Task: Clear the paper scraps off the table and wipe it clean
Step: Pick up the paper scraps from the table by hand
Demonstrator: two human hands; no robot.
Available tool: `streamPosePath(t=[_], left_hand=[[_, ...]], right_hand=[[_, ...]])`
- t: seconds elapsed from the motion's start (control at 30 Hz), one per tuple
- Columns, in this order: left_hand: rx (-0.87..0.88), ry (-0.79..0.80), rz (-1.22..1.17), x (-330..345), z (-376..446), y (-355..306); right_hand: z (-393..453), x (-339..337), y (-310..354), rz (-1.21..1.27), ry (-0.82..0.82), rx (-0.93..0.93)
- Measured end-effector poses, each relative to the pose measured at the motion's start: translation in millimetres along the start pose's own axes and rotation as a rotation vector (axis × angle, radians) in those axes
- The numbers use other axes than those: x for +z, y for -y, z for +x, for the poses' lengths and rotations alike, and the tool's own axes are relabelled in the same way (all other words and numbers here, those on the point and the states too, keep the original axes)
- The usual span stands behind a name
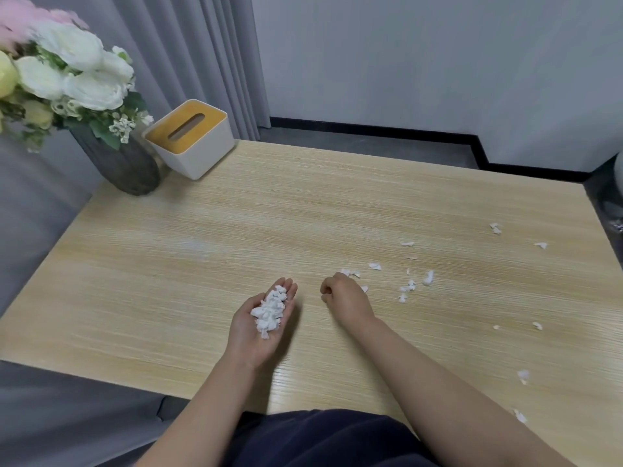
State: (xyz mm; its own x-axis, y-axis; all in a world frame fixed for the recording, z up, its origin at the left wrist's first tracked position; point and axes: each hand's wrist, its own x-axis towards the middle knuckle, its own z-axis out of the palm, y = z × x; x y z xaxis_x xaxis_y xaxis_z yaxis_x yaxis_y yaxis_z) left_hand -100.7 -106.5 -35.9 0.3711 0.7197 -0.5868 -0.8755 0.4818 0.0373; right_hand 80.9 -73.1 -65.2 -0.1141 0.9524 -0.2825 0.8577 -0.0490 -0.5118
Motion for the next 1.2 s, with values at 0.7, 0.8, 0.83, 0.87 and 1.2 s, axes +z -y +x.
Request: streamPosePath(t=[0.7, 0.8, 0.83, 0.87, 1.2], left_hand=[[-0.038, -0.051, 0.086, 7.0, 12.9, 25.8], [-0.045, -0.044, 0.08, 15.1, 11.1, 29.4], [-0.045, -0.074, 0.068, 16.7, 11.2, 29.3], [-0.043, -0.104, 0.047, 16.8, 12.3, 28.7], [-0.062, -0.008, 0.04, 12.1, 16.1, 24.8]], right_hand=[[-41.5, -25.8, 37.9, 0.169, -0.036, -0.377], [-43.4, -31.4, 36.0, 0.23, -0.059, -0.313], [-43.6, -34.3, 34.4, 0.27, -0.069, -0.286], [-43.7, -37.5, 32.5, 0.309, -0.082, -0.263], [2.8, -46.7, -30.1, 0.217, -0.221, 0.222]])
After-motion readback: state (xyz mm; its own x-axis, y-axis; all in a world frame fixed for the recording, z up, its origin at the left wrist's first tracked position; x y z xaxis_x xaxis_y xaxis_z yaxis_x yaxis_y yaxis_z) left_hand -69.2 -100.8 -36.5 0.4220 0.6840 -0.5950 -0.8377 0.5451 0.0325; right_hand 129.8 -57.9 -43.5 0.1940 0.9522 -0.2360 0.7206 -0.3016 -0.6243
